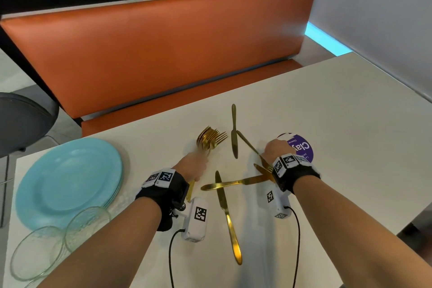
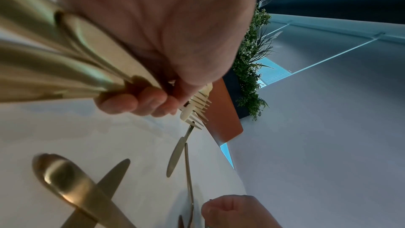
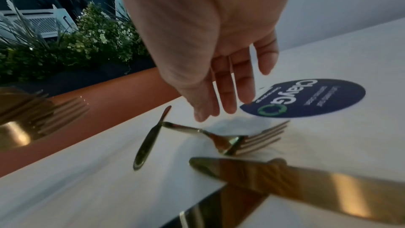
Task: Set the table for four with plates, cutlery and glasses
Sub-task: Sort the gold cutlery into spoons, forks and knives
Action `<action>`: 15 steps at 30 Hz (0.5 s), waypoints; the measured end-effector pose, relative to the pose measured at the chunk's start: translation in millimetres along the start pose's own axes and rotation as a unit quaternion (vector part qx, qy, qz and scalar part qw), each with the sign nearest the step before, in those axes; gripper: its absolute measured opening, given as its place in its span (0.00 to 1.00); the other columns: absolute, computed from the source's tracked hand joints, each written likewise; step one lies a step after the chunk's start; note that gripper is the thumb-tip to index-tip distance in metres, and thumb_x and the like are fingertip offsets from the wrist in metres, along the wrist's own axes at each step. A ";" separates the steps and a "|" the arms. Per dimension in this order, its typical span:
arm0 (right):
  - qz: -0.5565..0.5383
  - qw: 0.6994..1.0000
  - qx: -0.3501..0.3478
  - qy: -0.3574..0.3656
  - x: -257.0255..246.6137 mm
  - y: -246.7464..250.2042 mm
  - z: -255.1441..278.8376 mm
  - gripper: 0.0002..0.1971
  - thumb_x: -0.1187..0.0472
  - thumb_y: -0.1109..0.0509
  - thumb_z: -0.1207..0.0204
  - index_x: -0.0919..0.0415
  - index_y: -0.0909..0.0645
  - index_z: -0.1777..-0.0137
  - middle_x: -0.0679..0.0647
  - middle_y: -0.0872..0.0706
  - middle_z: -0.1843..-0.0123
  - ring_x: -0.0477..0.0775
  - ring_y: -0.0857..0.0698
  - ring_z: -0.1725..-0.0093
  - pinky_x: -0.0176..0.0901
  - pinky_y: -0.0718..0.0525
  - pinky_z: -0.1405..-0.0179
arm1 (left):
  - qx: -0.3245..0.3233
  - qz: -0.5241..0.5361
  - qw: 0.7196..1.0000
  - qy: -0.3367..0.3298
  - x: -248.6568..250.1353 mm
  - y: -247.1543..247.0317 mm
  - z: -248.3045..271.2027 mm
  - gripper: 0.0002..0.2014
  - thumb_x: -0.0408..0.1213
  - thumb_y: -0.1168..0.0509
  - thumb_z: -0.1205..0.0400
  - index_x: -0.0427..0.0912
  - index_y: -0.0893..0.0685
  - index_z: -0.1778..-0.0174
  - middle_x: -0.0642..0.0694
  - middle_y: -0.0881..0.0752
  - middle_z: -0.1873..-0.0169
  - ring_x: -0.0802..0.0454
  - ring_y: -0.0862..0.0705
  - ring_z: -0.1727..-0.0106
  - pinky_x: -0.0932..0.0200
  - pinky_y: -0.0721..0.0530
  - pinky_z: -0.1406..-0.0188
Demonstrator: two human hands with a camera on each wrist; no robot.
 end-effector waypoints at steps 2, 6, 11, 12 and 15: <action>0.009 1.000 0.002 -0.001 -4.8 -6.9 -2.6 0.14 0.56 0.39 0.19 0.63 0.20 0.41 0.58 0.15 0.42 0.60 0.16 0.43 0.51 0.21 0.41 | 0.000 0.028 1.000 0.013 0.4 1.1 1.2 0.11 0.34 0.49 0.13 0.41 0.27 0.61 0.47 0.32 0.73 0.55 0.37 0.74 0.63 0.36 0.75; 0.025 1.000 0.005 0.005 -11.0 -12.6 -7.6 0.13 0.59 0.40 0.18 0.62 0.21 0.39 0.58 0.15 0.41 0.60 0.17 0.41 0.51 0.23 0.39 | -0.020 0.006 1.000 0.003 0.3 2.5 1.9 0.11 0.39 0.48 0.13 0.42 0.26 0.58 0.48 0.33 0.74 0.56 0.37 0.74 0.63 0.37 0.74; 0.022 1.000 0.011 0.010 -12.1 -13.2 -11.6 0.12 0.63 0.42 0.18 0.63 0.19 0.41 0.59 0.14 0.43 0.60 0.15 0.43 0.50 0.19 0.42 | -0.028 -0.011 0.999 -0.013 -3.3 6.3 -1.0 0.08 0.37 0.47 0.13 0.42 0.27 0.57 0.48 0.31 0.72 0.56 0.34 0.73 0.64 0.33 0.72; 0.021 1.000 0.012 0.010 -12.1 -13.0 -11.7 0.12 0.63 0.42 0.18 0.63 0.20 0.41 0.59 0.14 0.43 0.60 0.15 0.44 0.50 0.19 0.43 | -0.024 -0.013 0.999 -0.017 -4.0 7.3 -2.2 0.09 0.37 0.47 0.13 0.42 0.28 0.58 0.47 0.29 0.71 0.56 0.33 0.72 0.64 0.31 0.71; 0.010 1.000 0.006 0.008 -9.4 -11.4 -11.9 0.13 0.63 0.42 0.18 0.65 0.20 0.40 0.60 0.15 0.42 0.61 0.15 0.43 0.50 0.18 0.44 | -0.015 -0.003 1.000 -0.015 -4.6 8.6 -4.9 0.07 0.36 0.48 0.13 0.40 0.27 0.53 0.46 0.23 0.66 0.54 0.27 0.69 0.63 0.26 0.68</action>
Point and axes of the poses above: each hand's wrist, its own z-axis away from the middle knuckle, its own y-axis out of the back of the hand, x = y × z, the point moved 5 cm from there along -z, towards the middle knuckle
